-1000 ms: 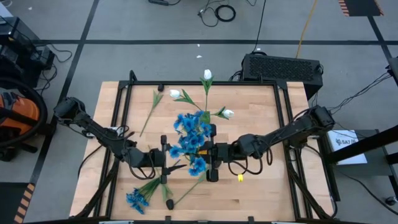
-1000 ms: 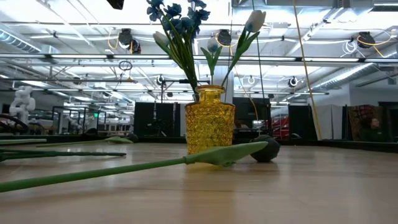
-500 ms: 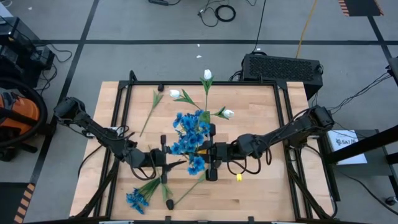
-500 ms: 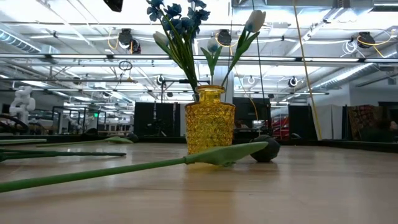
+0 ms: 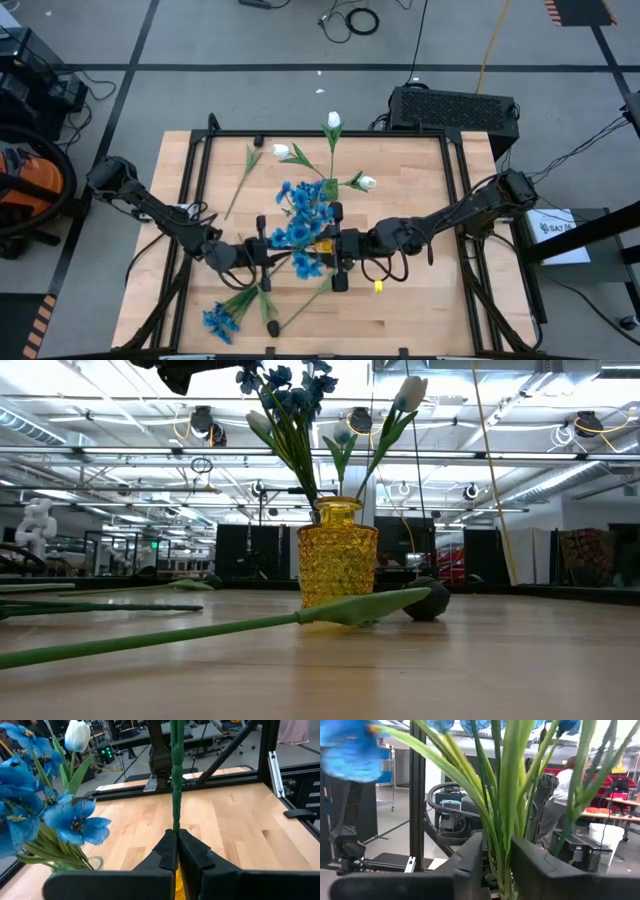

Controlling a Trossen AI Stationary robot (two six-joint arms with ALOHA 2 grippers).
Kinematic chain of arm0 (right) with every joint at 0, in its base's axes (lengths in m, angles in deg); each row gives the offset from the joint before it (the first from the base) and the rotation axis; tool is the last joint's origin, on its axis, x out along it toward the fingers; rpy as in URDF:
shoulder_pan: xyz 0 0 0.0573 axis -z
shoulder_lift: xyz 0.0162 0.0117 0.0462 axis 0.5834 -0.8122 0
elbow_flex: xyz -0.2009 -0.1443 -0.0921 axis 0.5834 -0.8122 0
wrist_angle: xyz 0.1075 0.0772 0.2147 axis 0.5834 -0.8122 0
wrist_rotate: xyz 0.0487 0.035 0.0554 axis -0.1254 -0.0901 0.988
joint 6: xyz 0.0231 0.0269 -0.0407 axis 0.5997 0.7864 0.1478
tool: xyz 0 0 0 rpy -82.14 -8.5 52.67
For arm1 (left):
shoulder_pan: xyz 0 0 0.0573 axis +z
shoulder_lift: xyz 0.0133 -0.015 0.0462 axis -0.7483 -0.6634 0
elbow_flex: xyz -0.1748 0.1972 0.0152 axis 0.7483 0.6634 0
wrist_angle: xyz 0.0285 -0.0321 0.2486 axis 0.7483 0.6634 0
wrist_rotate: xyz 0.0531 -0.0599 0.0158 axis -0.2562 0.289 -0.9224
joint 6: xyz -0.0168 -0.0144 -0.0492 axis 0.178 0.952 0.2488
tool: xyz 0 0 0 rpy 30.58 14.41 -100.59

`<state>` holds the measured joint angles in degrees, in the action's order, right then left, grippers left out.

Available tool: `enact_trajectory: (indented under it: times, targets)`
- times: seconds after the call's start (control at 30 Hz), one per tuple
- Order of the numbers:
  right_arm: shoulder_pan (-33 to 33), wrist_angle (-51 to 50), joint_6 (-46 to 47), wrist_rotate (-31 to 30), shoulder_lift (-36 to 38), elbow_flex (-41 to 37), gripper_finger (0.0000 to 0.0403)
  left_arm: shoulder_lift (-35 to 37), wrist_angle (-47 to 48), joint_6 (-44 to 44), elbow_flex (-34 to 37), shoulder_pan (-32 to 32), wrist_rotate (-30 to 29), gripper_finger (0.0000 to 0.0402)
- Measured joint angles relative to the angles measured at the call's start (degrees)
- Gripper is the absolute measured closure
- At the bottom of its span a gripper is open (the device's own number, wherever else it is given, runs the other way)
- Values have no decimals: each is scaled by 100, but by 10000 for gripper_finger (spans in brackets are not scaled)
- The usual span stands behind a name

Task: Sort flowers into vase by color
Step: Put the right blue flower into the transparent vase

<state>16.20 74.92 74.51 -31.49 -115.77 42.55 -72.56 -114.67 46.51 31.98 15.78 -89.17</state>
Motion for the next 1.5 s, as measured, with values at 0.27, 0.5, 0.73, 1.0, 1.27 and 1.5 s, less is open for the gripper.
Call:
enact_trajectory:
  times: [0.27,0.5,0.73,1.0,1.27,1.5]
  targets:
    - [0,-251,122,-16,11,3,250,0,148,4,0,0,-2,392]
    - [42,-597,288,-69,11,4,208,0,278,4,2,-98,0,393]
    - [75,-762,291,-76,11,4,184,0,598,104,2,-173,2,393]
    - [59,-1161,394,-7,134,4,188,0,699,155,2,-175,-6,394]
    - [-107,-2297,595,4,743,4,182,0,712,151,2,-188,-39,394]
    - [-307,-2824,613,5,946,4,181,0,710,146,2,-190,-39,394]
